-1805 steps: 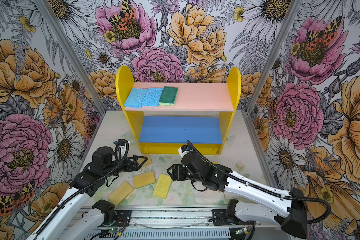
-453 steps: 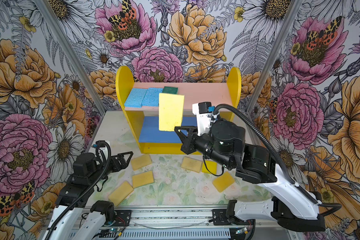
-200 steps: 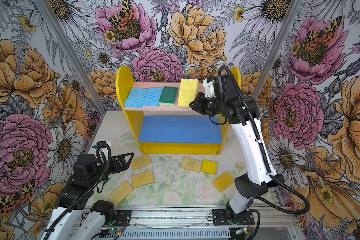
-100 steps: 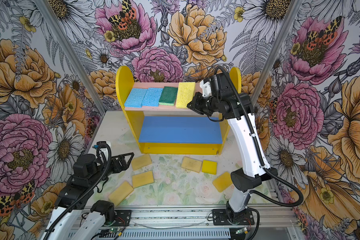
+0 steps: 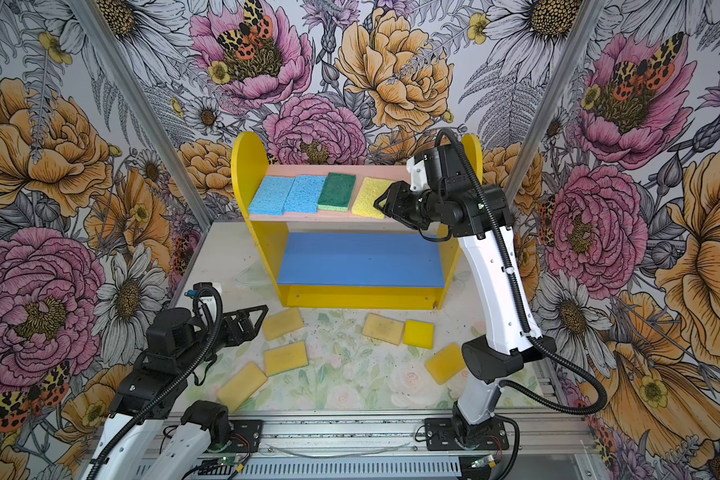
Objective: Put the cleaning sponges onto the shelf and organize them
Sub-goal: 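Lower the yellow sponge flat beside the green sponge and open the right gripper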
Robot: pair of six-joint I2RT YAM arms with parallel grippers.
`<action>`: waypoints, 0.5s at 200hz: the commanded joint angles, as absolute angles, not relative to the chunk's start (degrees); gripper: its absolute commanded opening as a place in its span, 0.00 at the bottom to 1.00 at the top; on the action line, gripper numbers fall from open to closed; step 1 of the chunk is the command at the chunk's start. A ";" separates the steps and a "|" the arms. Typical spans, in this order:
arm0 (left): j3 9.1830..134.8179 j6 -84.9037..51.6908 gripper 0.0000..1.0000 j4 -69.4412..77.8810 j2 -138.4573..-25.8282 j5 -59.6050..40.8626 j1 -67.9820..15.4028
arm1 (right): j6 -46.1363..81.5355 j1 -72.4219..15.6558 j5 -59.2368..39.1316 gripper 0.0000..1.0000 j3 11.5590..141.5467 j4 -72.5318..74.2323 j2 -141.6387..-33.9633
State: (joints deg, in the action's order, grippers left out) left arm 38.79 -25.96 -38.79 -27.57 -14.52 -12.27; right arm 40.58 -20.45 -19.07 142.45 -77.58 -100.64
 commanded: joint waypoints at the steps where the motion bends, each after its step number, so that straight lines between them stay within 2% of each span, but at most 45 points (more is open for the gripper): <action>1: 39.37 -25.74 0.99 -38.67 -26.88 -13.60 -12.74 | 38.99 -20.04 -17.02 0.51 145.28 -77.32 -102.66; 100: 39.37 -25.64 0.99 -38.71 -26.97 -13.41 -12.61 | 39.51 -20.40 -19.31 0.53 149.89 -75.31 -109.33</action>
